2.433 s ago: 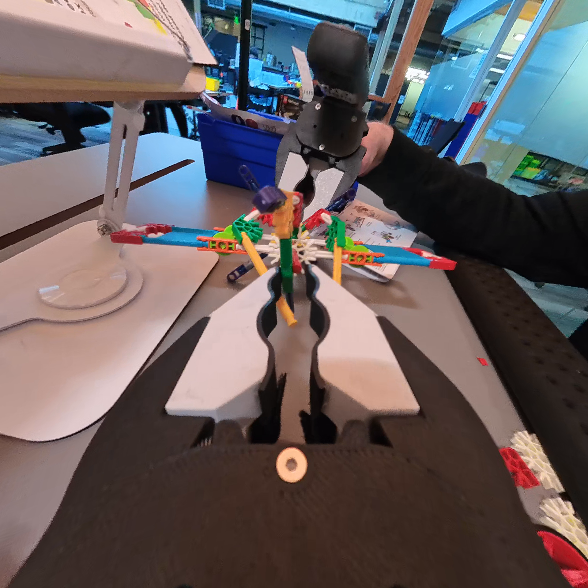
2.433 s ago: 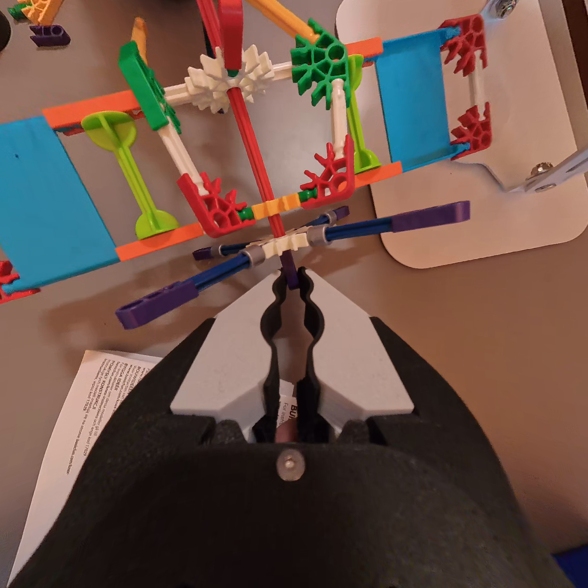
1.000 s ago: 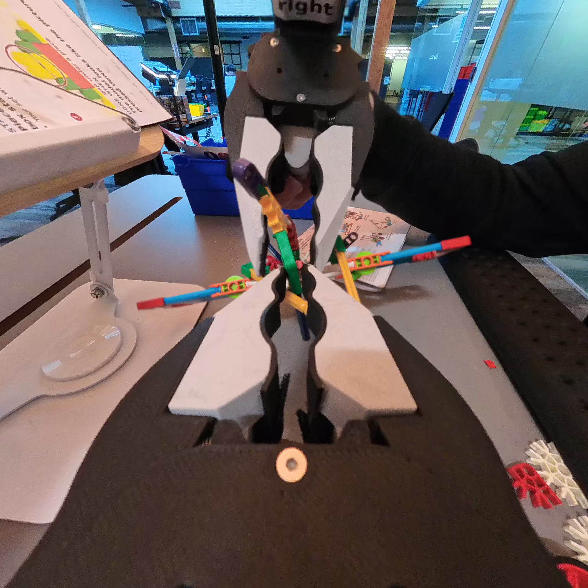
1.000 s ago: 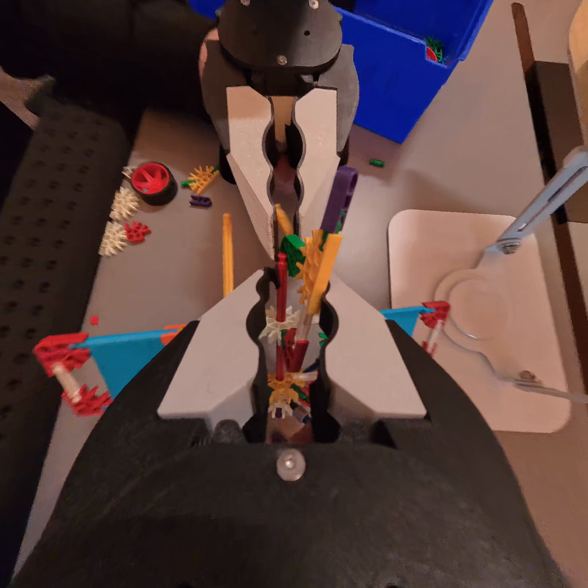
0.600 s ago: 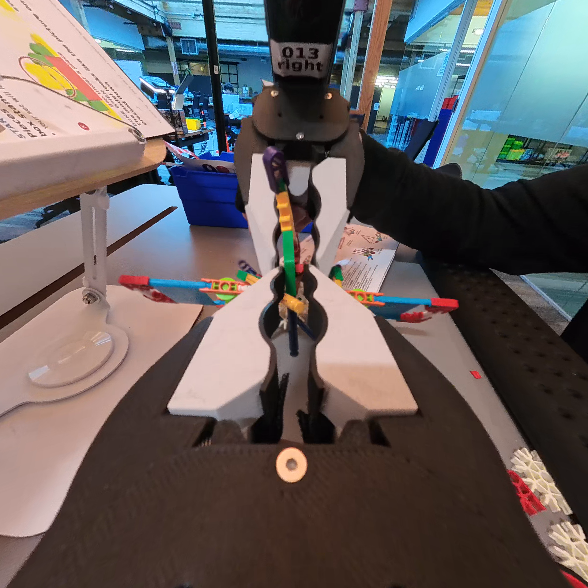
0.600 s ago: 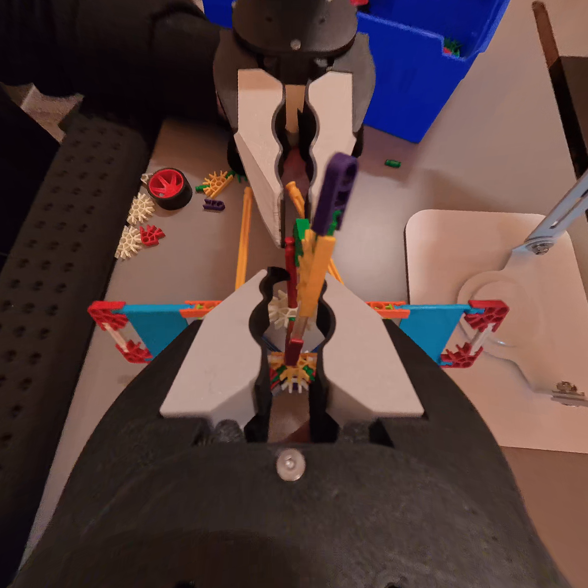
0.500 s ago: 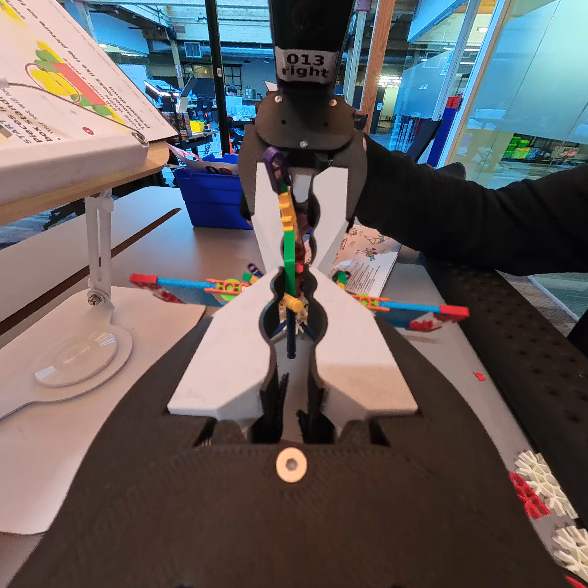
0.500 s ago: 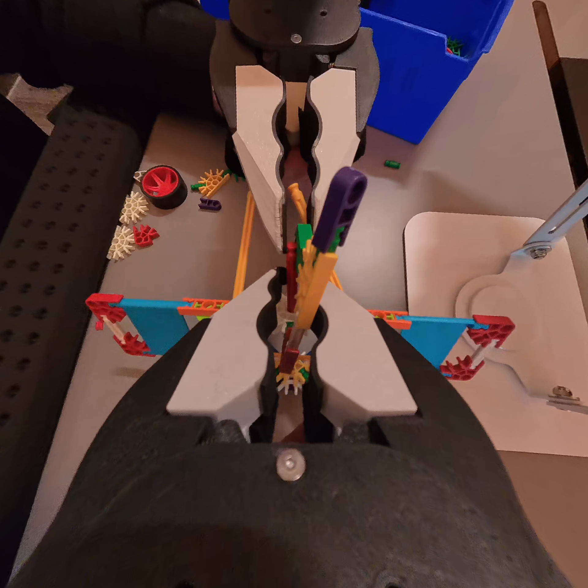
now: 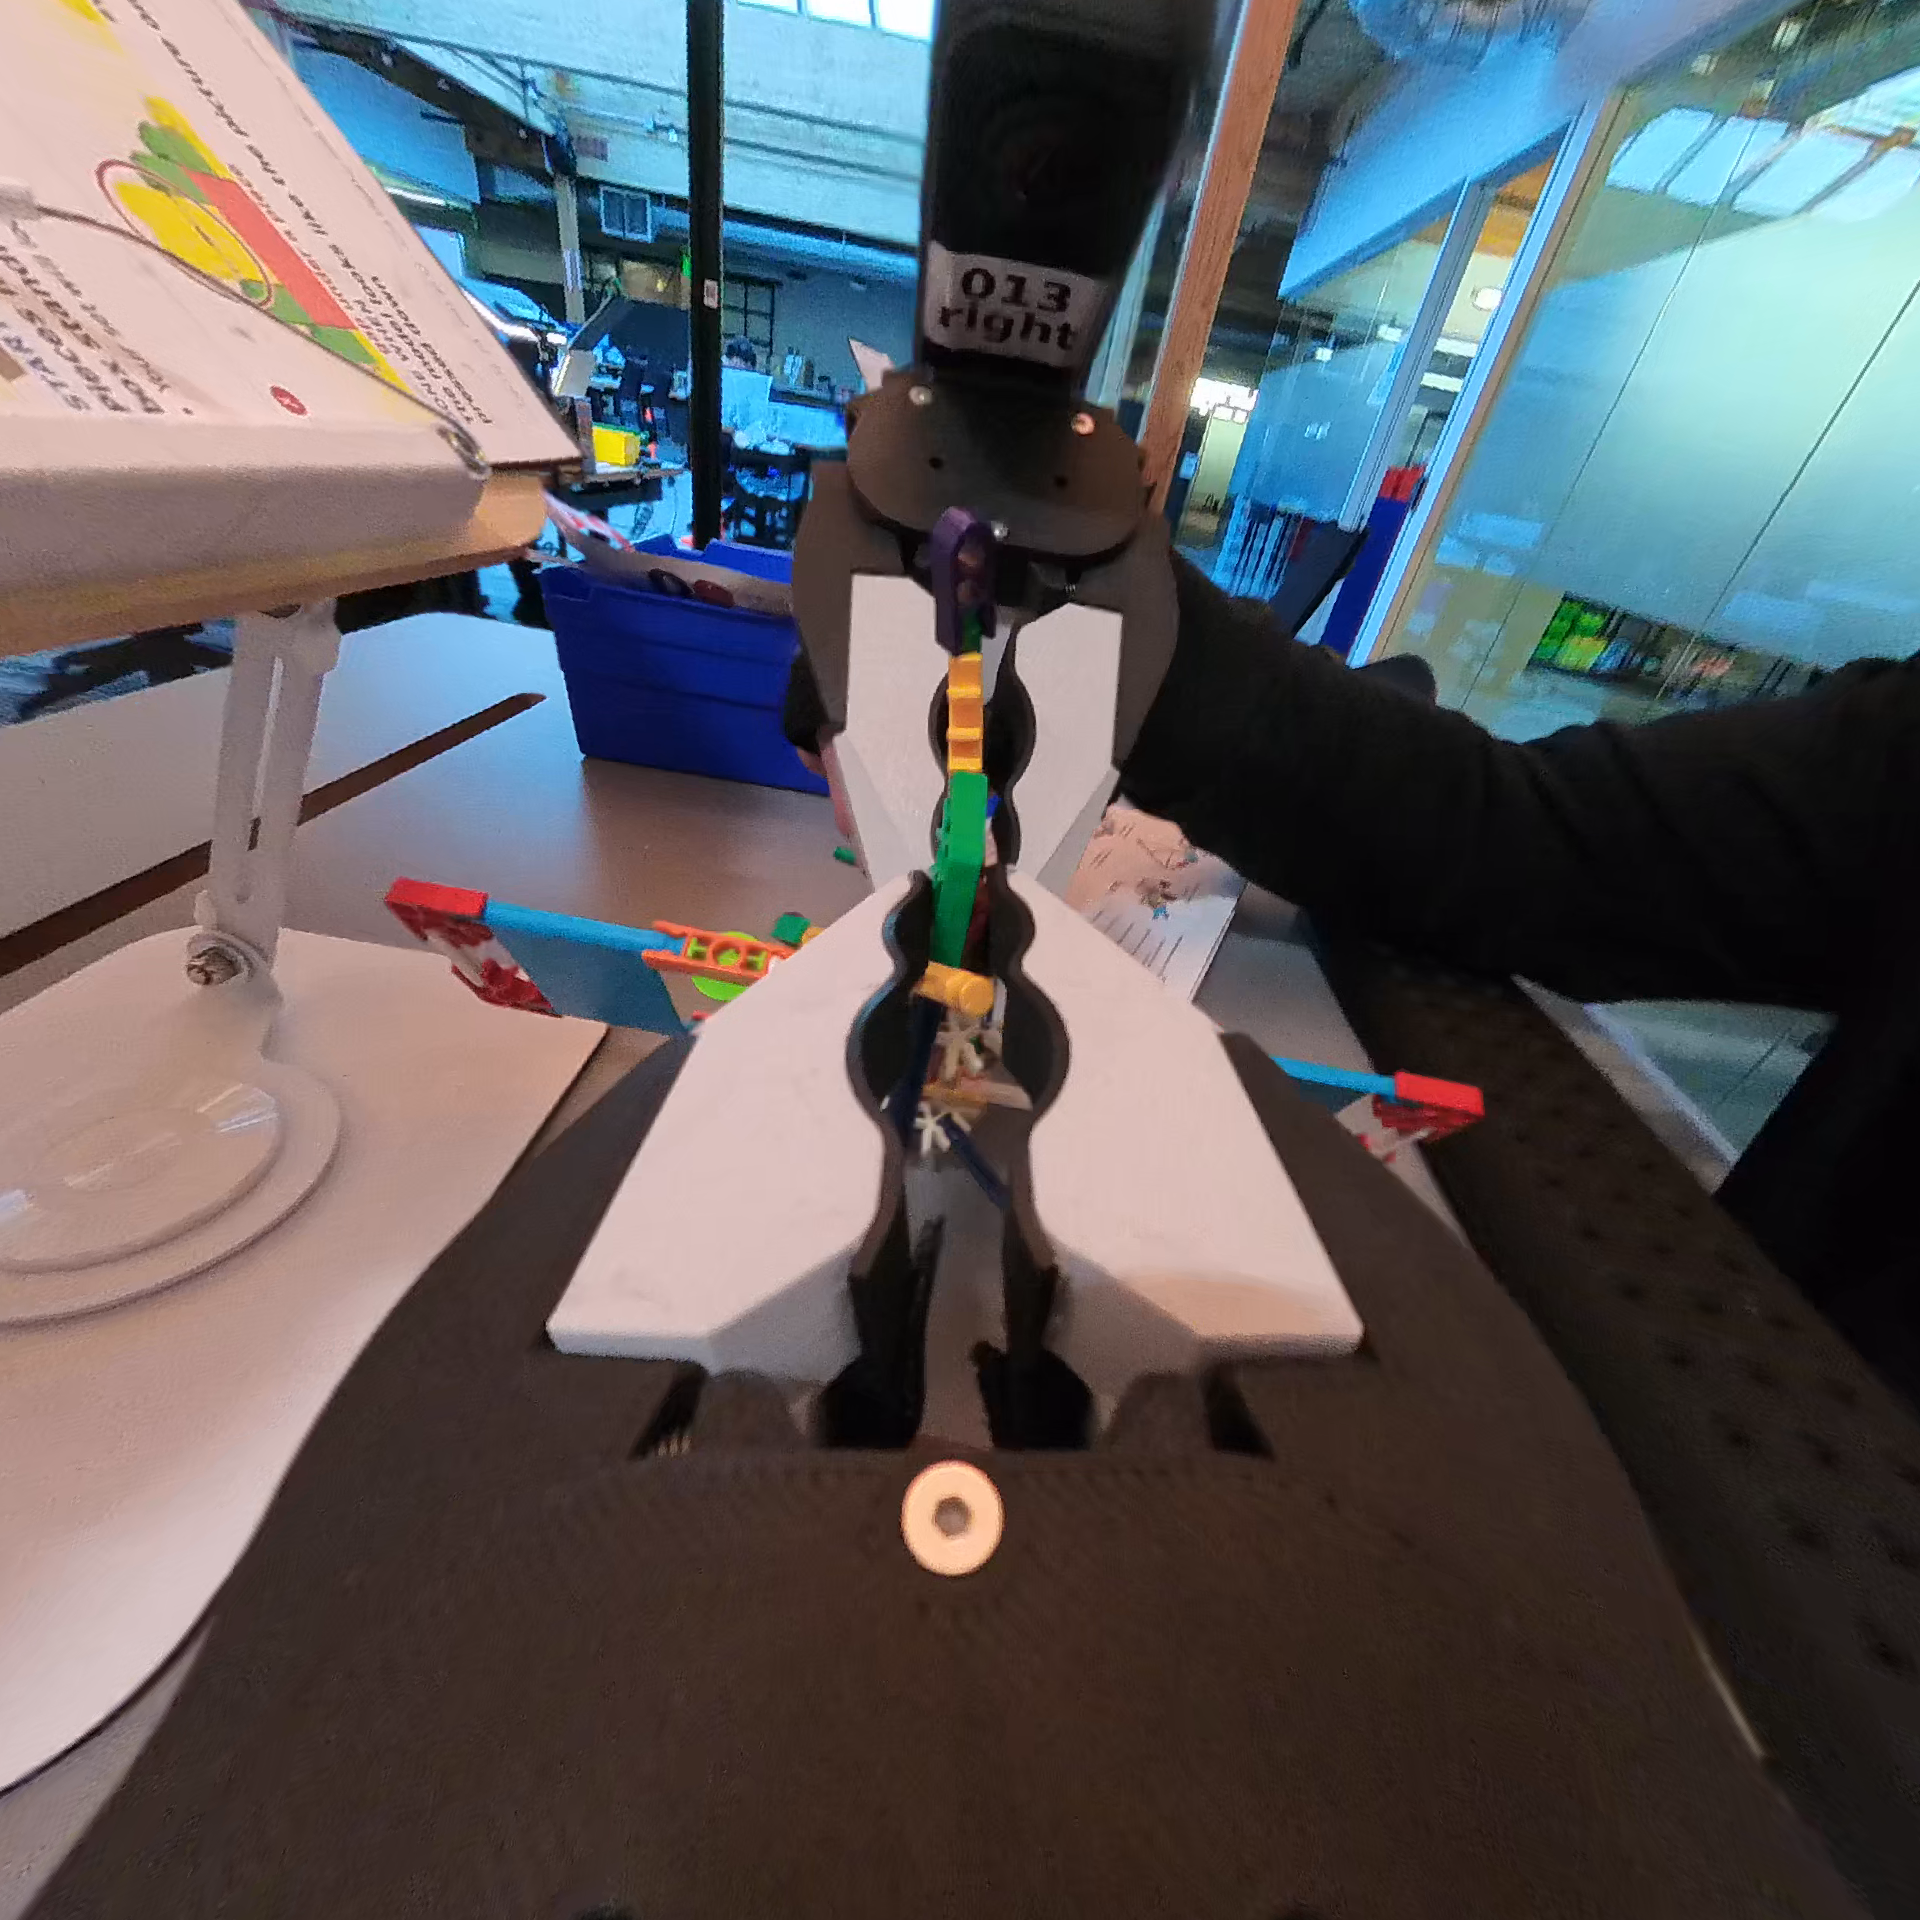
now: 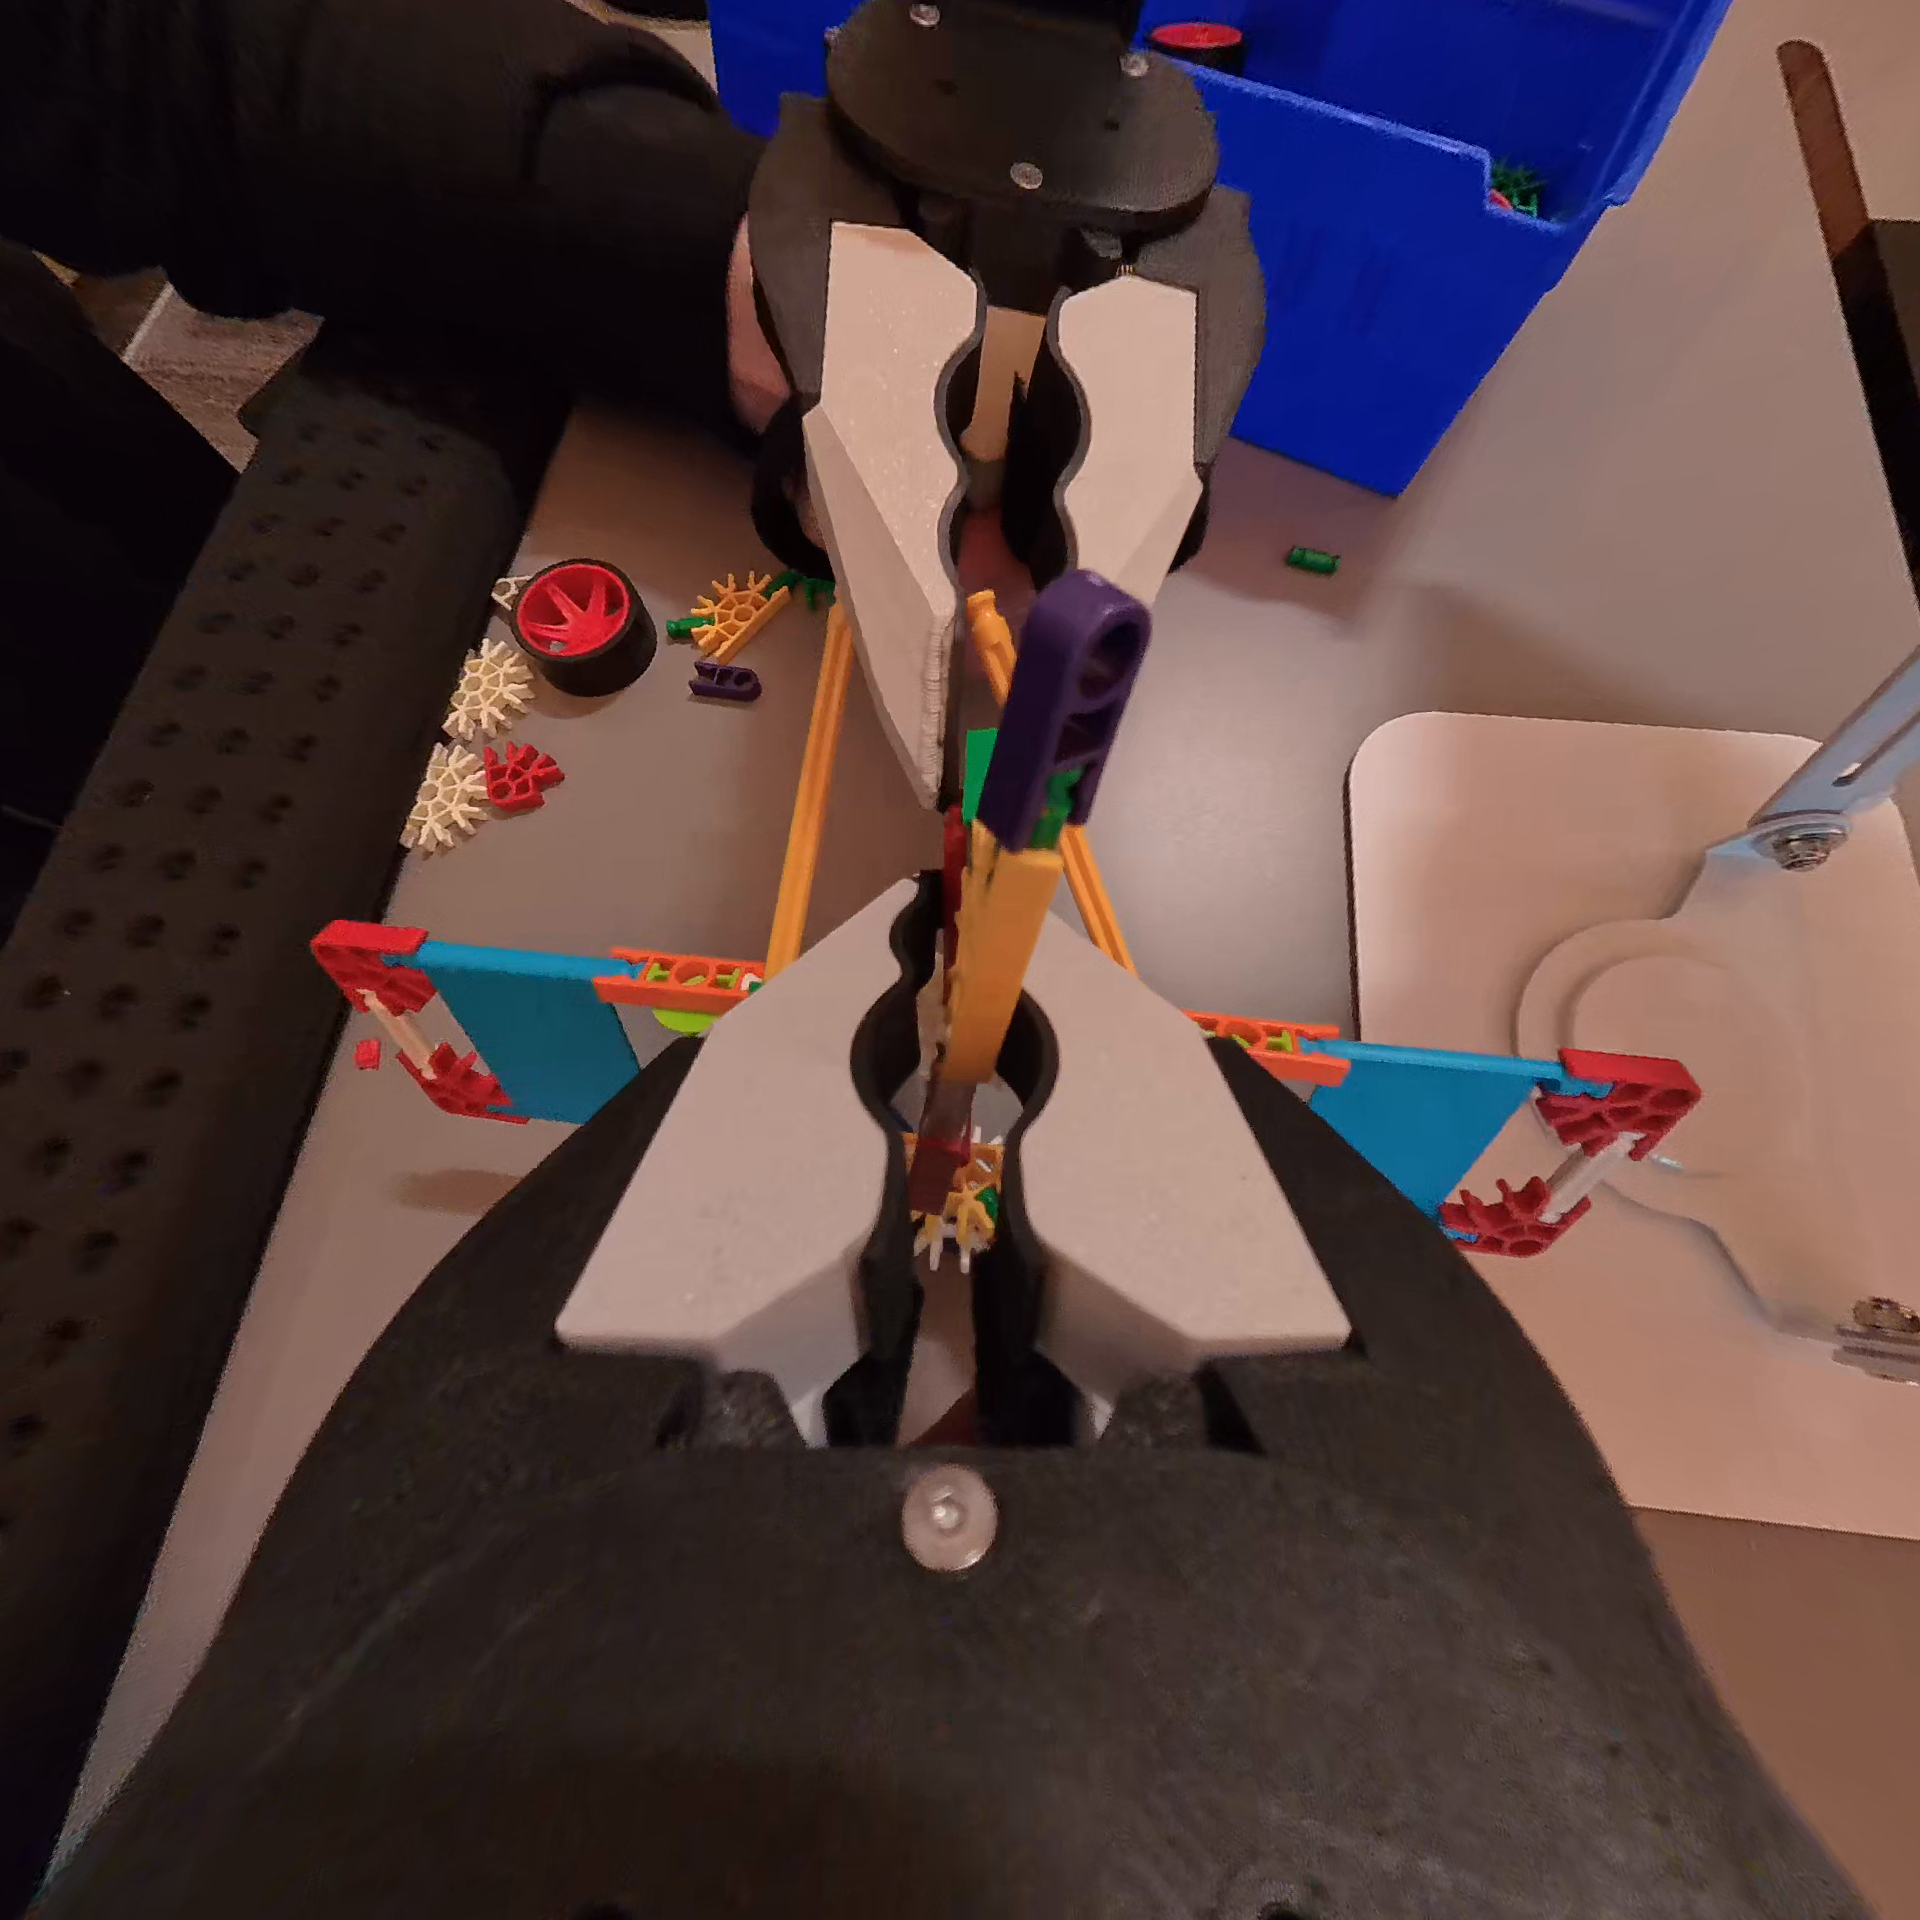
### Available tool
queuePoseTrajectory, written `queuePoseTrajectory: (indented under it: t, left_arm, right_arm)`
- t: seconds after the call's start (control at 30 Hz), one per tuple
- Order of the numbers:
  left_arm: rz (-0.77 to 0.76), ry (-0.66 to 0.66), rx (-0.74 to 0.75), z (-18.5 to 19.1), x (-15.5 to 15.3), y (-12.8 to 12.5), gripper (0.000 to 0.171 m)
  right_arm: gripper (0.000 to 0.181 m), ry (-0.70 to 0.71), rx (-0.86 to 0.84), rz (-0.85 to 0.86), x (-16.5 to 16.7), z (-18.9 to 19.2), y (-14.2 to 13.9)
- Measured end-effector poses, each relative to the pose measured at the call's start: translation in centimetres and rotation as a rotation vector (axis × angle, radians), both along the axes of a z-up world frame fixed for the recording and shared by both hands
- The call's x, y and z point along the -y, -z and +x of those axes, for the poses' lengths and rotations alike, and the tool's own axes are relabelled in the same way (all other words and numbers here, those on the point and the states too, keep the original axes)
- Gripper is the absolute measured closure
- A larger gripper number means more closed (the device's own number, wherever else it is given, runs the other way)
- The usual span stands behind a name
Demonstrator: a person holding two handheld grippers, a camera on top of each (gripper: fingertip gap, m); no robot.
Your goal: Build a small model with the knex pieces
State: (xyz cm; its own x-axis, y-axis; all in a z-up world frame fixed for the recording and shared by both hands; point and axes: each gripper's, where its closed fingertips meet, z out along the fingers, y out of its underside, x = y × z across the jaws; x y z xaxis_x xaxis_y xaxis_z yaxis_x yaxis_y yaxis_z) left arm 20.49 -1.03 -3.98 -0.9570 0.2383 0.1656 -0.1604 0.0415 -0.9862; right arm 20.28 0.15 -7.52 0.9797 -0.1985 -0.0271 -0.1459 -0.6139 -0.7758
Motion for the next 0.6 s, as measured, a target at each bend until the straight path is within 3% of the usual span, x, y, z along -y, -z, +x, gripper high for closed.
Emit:
queuePoseTrajectory:
  t: [0.13,0.3,0.6]
  left_arm:
    - [-0.025,0.003,-0.042,0.07,-0.01,-0.58,0.168]
    - [0.010,-0.020,0.026,0.11,-0.05,-0.26,0.168]
    - [0.015,-0.018,0.015,0.20,-0.12,-0.21,0.168]
  right_arm:
    - [0.177,-0.010,0.000,-0.018,0.12,-0.24,0.19]
    - [0.177,-0.005,-0.015,-0.013,0.11,-0.18,0.25]
    - [0.177,0.020,-0.056,0.036,0.12,0.19,0.09]
